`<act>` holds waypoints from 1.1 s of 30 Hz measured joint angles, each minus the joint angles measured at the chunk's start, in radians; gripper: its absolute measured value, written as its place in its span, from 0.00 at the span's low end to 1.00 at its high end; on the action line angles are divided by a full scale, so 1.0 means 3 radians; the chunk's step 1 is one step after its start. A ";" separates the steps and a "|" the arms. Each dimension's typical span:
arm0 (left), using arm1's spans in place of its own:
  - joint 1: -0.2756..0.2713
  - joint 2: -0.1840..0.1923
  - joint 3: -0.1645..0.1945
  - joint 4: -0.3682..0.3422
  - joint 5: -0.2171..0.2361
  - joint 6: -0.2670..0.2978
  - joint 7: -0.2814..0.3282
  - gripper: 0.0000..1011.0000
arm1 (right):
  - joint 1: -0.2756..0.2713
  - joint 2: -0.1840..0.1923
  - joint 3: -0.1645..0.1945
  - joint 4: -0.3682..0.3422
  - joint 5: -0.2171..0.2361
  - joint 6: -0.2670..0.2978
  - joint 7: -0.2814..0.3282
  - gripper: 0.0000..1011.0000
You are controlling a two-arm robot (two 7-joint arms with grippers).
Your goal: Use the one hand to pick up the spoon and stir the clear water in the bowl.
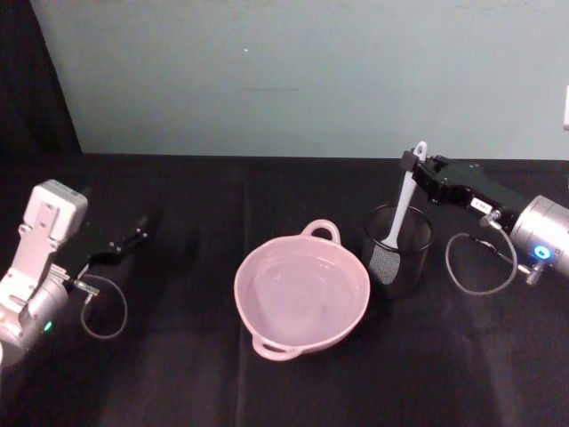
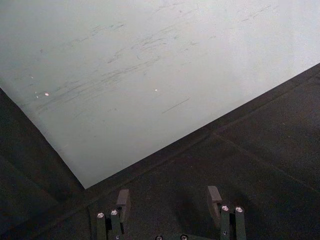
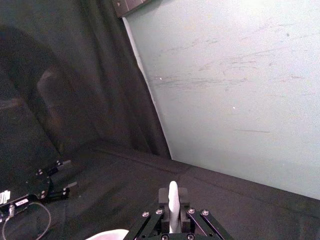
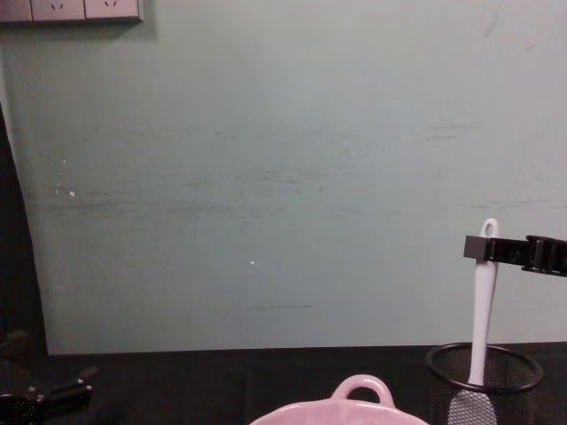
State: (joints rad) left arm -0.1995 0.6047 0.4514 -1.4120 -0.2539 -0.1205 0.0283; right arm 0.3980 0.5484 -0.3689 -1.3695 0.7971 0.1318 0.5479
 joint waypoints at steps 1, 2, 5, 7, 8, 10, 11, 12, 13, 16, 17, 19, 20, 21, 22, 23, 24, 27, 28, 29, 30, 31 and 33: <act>0.0000 0.0000 0.0000 0.0000 0.0000 0.0000 0.0000 0.99 | 0.0000 -0.0002 0.0000 0.0016 0.0017 -0.0007 0.0003 0.11; 0.0000 0.0000 0.0000 0.0000 0.0000 0.0000 0.0000 0.99 | -0.0001 -0.0004 0.0000 0.0025 0.0026 -0.0011 0.0004 0.11; 0.0000 0.0000 0.0000 0.0000 0.0000 0.0000 0.0000 0.99 | -0.0005 -0.0019 0.0003 0.0072 0.0081 -0.0021 0.0008 0.15; 0.0000 0.0000 0.0000 0.0000 0.0000 0.0000 0.0000 0.99 | -0.0009 -0.0030 0.0011 0.0098 0.0116 -0.0022 0.0016 0.22; 0.0000 0.0000 0.0000 0.0000 0.0000 0.0000 0.0000 0.99 | -0.0012 -0.0040 0.0020 0.0129 0.0158 -0.0022 0.0027 0.28; 0.0000 0.0000 0.0000 0.0000 0.0000 0.0000 0.0000 0.99 | -0.0016 -0.0049 0.0032 0.0157 0.0199 -0.0022 0.0030 0.32; 0.0000 0.0000 0.0000 0.0000 0.0000 0.0000 0.0000 0.99 | -0.0020 -0.0052 0.0037 0.0172 0.0216 -0.0023 0.0031 0.34; 0.0000 0.0000 0.0000 0.0000 0.0000 0.0000 0.0000 0.99 | -0.0026 -0.0055 0.0044 0.0197 0.0250 -0.0025 0.0032 0.40; 0.0000 0.0000 0.0000 0.0000 0.0000 0.0000 0.0000 0.99 | -0.0028 -0.0056 0.0048 0.0210 0.0263 -0.0027 0.0033 0.42; 0.0000 0.0000 0.0000 0.0000 0.0000 0.0000 0.0000 0.99 | -0.0034 -0.0057 0.0057 0.0266 0.0303 -0.0039 0.0035 0.52; 0.0000 0.0000 0.0000 0.0000 0.0000 0.0000 0.0000 0.99 | -0.0035 -0.0056 0.0058 0.0276 0.0309 -0.0041 0.0035 0.54; 0.0000 0.0000 0.0000 0.0000 0.0000 0.0000 0.0000 0.99 | -0.0041 -0.0054 0.0060 0.0305 0.0325 -0.0046 0.0032 0.60; 0.0000 0.0000 0.0000 0.0000 0.0000 0.0000 0.0000 0.99 | -0.0043 -0.0053 0.0060 0.0314 0.0328 -0.0048 0.0031 0.64; 0.0000 0.0000 0.0000 0.0000 0.0000 0.0000 0.0000 0.99 | -0.0045 -0.0052 0.0059 0.0331 0.0331 -0.0050 0.0028 0.68; 0.0000 0.0000 0.0000 0.0000 0.0000 0.0000 0.0000 0.99 | -0.0045 -0.0052 0.0059 0.0331 0.0331 -0.0050 0.0028 0.68; 0.0000 0.0000 0.0000 0.0000 0.0000 0.0000 0.0000 0.99 | -0.0046 -0.0051 0.0054 0.0345 0.0332 -0.0053 0.0024 0.72; 0.0000 0.0000 0.0000 0.0000 0.0000 0.0000 0.0000 0.99 | -0.0046 -0.0051 0.0051 0.0350 0.0332 -0.0054 0.0021 0.76; 0.0000 0.0000 0.0000 0.0000 0.0000 0.0000 0.0000 0.99 | -0.0050 -0.0048 0.0039 0.0358 0.0331 -0.0055 0.0009 0.85; 0.0000 0.0000 0.0000 0.0000 0.0000 0.0000 0.0000 0.99 | -0.0053 -0.0044 0.0034 0.0358 0.0328 -0.0055 -0.0005 0.89; 0.0000 0.0000 0.0000 0.0000 0.0000 0.0000 0.0000 0.99 | -0.0054 -0.0043 0.0032 0.0358 0.0326 -0.0055 -0.0013 0.89; 0.0000 0.0000 0.0000 0.0000 0.0000 0.0000 0.0000 0.99 | -0.0057 -0.0041 0.0031 0.0357 0.0325 -0.0055 -0.0020 0.93; 0.0000 0.0000 0.0000 0.0000 0.0000 0.0000 0.0000 0.99 | -0.0065 -0.0034 0.0031 0.0351 0.0321 -0.0053 -0.0038 0.96; 0.0000 0.0000 0.0000 0.0000 0.0000 0.0000 0.0000 0.99 | -0.0073 -0.0026 0.0031 0.0339 0.0309 -0.0050 -0.0061 0.99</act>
State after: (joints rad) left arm -0.1995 0.6047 0.4514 -1.4120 -0.2539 -0.1205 0.0283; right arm 0.3760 0.5405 -0.3598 -1.2679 0.8899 0.1169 0.5295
